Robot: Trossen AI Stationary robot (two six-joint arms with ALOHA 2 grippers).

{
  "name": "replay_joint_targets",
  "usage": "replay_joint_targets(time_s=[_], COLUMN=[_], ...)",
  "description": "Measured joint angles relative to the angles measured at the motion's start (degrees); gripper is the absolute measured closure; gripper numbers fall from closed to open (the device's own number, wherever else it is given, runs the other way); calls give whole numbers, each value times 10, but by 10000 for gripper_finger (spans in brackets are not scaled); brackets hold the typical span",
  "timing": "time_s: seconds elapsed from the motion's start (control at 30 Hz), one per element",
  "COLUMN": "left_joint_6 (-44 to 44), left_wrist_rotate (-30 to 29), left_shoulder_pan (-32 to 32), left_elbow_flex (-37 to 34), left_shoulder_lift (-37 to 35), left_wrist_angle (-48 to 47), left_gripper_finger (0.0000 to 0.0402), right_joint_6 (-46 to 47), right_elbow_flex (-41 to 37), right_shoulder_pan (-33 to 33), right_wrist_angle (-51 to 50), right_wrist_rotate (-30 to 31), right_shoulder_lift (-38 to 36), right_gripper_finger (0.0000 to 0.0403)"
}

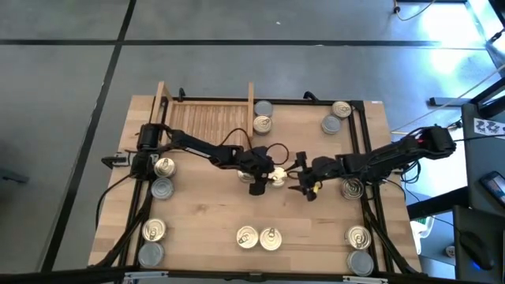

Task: Stack canned seafood by type on shelf
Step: Put the blue tuna can on the shelf

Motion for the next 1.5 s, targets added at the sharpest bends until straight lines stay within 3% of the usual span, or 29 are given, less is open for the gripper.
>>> replay_joint_targets(time_s=[0.17, 0.5, 0.77, 0.9, 1.03, 1.2, 1.33, 1.5], left_joint_6=[-12, -105, -147, -149, -156, -162, -151, -101], left_wrist_rotate=[8, 62, 80, 77, 77, 66, 61, 59], left_shoulder_pan=[11, 45, 58, 57, 57, 57, 51, 40], left_elbow_flex=[-42, -65, -67, -69, -70, -72, -73, -74], left_shoulder_lift=[5, 55, 60, 62, 63, 52, 21, -55], left_wrist_angle=[73, 186, 203, 221, 233, 233, 213, 167], left_gripper_finger=[195, 195, 195, 195, 195, 195, 195, 195], right_joint_6=[-52, -195, -245, -265, -274, -246, -228, -173], right_elbow_flex=[0, 19, 30, 30, 30, 30, 30, 30], right_shoulder_pan=[0, 1, 1, 1, 1, 13, 40, 69], right_wrist_angle=[7, -1, -49, -9, 23, 21, -3, -83], right_wrist_rotate=[5, 95, 165, 198, 198, 238, 255, 276], right_shoulder_lift=[37, 92, 99, 123, 146, 145, 123, 42], right_gripper_finger=[86, 86, 86, 87, 118, 212, 216, 217])
